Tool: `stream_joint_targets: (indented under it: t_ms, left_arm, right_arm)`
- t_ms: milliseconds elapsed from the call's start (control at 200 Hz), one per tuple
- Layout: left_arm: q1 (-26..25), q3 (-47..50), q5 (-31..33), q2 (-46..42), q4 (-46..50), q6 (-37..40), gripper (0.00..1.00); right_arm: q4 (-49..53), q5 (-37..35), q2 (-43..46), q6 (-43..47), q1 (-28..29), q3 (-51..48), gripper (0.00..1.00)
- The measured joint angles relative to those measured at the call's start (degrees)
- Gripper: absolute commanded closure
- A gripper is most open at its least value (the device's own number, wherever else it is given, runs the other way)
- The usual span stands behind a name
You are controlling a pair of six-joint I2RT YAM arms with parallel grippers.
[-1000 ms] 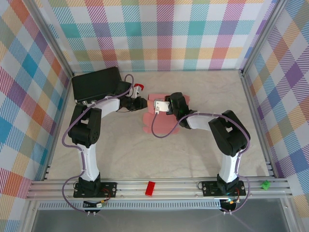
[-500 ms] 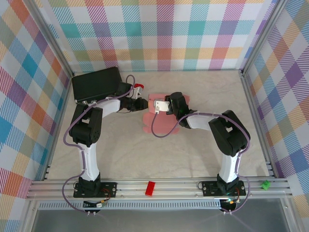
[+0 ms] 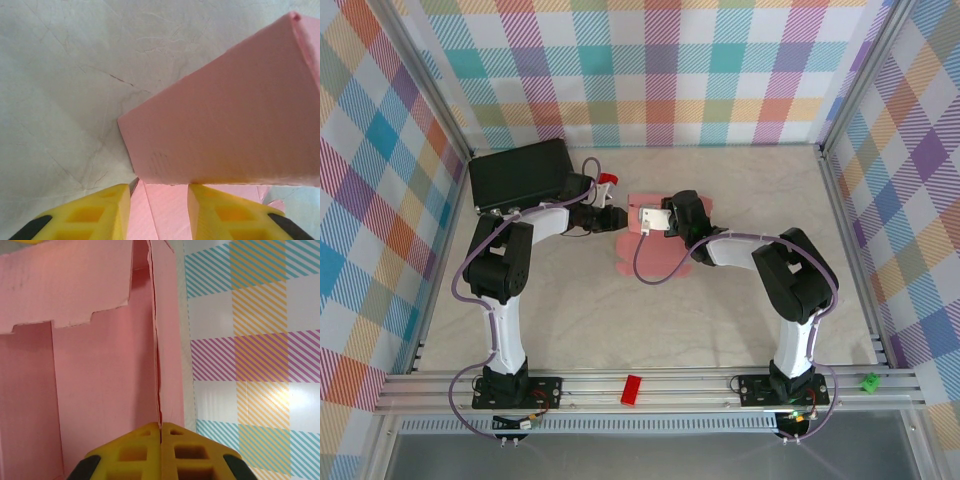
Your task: Fold the paper box
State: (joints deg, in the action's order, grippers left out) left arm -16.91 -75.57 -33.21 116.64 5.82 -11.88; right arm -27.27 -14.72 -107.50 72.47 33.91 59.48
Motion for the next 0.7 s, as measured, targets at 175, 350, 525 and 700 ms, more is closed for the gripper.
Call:
stream_joint_targets:
  t_ms: [175,350,525,700]
  left_arm:
    - [-0.44,0.00,-0.44,0.00,0.00,0.42,0.62]
    - [-0.98,0.00,-0.35,0.00,-0.02,1.01,0.55]
    - [-1.14,-0.02,1.55,0.04,-0.28,1.03,0.53]
    - [-1.44,-1.01,3.28,1.01,-1.42,1.03,0.54]
  right_arm:
    - [0.00,0.00,0.00,-0.02,0.02,0.00,1.00]
    - [0.00,0.00,0.00,-0.04,0.00,0.00,1.00]
    - [0.00,0.00,0.00,-0.26,0.00,0.00,1.00]
    - [0.00,0.00,0.00,-0.70,0.02,0.00,1.00]
